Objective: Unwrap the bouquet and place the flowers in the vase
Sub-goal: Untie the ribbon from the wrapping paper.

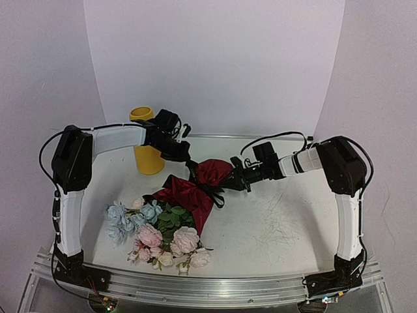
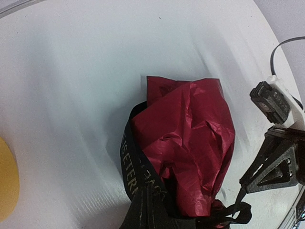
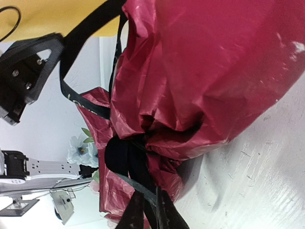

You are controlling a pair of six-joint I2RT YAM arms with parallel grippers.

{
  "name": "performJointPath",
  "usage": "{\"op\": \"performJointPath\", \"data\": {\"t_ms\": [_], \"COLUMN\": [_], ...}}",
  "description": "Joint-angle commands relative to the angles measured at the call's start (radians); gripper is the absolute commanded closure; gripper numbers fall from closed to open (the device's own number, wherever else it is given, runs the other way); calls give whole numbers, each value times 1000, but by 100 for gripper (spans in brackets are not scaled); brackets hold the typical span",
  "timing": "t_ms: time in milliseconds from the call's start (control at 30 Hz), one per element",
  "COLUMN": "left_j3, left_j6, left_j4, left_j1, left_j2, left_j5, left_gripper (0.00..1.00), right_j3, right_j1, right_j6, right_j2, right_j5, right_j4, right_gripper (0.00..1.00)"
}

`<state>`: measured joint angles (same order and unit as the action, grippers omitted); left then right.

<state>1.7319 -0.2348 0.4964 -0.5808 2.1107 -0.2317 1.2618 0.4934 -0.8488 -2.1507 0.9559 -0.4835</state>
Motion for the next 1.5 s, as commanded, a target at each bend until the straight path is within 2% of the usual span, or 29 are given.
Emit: {"op": "performJointPath", "data": {"t_ms": [0, 67, 100, 167, 333, 433, 633, 733, 800, 900, 967, 1000, 1067, 1467], "left_j3": [-7, -10, -11, -13, -12, -8, -11, -13, -13, -13, -10, -8, -1, -1], "left_j6": [9, 8, 7, 7, 9, 12, 21, 22, 24, 26, 26, 26, 26, 67], "left_j4": [-28, -28, -28, -28, -28, -28, -29, -28, -28, -28, -29, -29, -28, -28], "left_j1": [4, 4, 4, 4, 4, 4, 4, 4, 4, 4, 4, 4, 4, 4], "left_j2": [-75, -77, -78, -80, -79, -77, -77, -78, -78, -78, -77, -77, -78, -150], "left_j5": [11, 10, 9, 7, 3, 1, 1, -1, 0, 3, 3, 4, 9, 108], "left_gripper": [100, 100, 100, 100, 100, 100, 100, 100, 100, 100, 100, 100, 100, 100], "right_j3": [-34, -40, -42, -48, -45, -37, -16, -27, -35, -38, -39, -42, -51, -105], "right_j1": [0, 0, 0, 2, 11, 19, 35, 38, 39, 38, 38, 36, 32, -40], "right_j6": [7, 4, 2, 0, -10, -20, -62, -103, -120, -124, -126, -126, -120, -14], "right_j2": [48, 50, 51, 52, 24, 2, -15, -24, -20, -5, 6, 13, 30, 186], "right_j5": [-4, -12, -16, -25, -28, -25, 14, 41, 47, 44, 37, 32, 13, -61], "right_j4": [-4, -6, -7, -8, -8, -14, -52, -107, -131, -135, -133, -133, -132, -82], "right_gripper": [82, 82, 77, 57, 37, 31, 30, 36, 48, 75, 91, 95, 100, 100]}}
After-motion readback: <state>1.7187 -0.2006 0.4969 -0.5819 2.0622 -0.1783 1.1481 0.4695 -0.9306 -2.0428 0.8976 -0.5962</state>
